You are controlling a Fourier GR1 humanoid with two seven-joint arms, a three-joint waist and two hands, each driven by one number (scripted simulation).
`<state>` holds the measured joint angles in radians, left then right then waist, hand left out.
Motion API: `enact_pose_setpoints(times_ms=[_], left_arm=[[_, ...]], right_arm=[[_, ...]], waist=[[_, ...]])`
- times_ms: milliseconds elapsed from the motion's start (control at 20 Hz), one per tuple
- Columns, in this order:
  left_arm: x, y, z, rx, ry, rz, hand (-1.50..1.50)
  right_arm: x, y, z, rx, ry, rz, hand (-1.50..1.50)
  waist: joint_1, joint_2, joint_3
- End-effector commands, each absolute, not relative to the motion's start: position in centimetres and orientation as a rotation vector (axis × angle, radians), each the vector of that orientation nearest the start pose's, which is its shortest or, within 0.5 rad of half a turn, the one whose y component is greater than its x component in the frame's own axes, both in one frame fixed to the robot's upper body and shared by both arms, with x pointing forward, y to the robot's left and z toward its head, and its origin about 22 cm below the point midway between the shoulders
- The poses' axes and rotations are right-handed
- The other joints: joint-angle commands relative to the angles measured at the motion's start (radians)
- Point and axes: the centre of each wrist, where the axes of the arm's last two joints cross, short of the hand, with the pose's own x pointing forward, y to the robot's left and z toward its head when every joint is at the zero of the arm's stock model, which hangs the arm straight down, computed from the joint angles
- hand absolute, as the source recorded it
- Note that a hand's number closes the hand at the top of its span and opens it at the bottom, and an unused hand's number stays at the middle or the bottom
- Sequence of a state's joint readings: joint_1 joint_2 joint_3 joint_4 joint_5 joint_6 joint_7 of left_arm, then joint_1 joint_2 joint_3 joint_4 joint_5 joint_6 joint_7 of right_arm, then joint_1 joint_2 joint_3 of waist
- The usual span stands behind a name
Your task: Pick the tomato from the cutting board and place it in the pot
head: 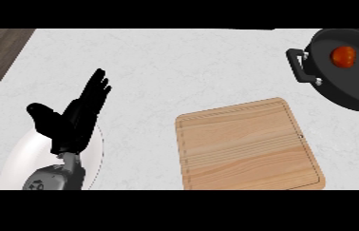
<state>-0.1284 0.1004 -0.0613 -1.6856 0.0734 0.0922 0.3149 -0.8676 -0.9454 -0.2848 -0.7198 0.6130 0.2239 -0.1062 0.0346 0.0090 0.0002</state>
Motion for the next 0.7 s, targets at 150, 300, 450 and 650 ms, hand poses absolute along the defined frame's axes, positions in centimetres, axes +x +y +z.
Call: enact_pose_setpoints(times_ms=[150, 300, 450, 650], left_arm=[[27.3, 22.1, 6.2, -0.002, -1.491, -0.019, 0.00], [27.0, 21.2, 5.5, -0.025, -1.477, -0.044, 0.00], [26.6, 23.2, 6.4, -0.020, -1.490, -0.039, 0.00], [27.4, 21.9, 6.3, -0.012, -1.496, -0.027, 0.00]], right_arm=[[38.8, -46.3, 24.5, -0.913, -1.275, 0.512, -1.50], [38.1, -48.0, 22.1, -0.838, -1.236, 0.472, -1.50], [38.8, -47.4, 20.7, -0.733, -1.283, 0.408, -1.50], [38.6, -48.0, 22.2, -0.703, -1.458, 0.177, -1.50]], waist=[[-0.003, 0.001, 0.000], [-0.004, 0.003, 0.001], [-0.004, 0.000, 0.001], [-0.006, 0.003, 0.002]])
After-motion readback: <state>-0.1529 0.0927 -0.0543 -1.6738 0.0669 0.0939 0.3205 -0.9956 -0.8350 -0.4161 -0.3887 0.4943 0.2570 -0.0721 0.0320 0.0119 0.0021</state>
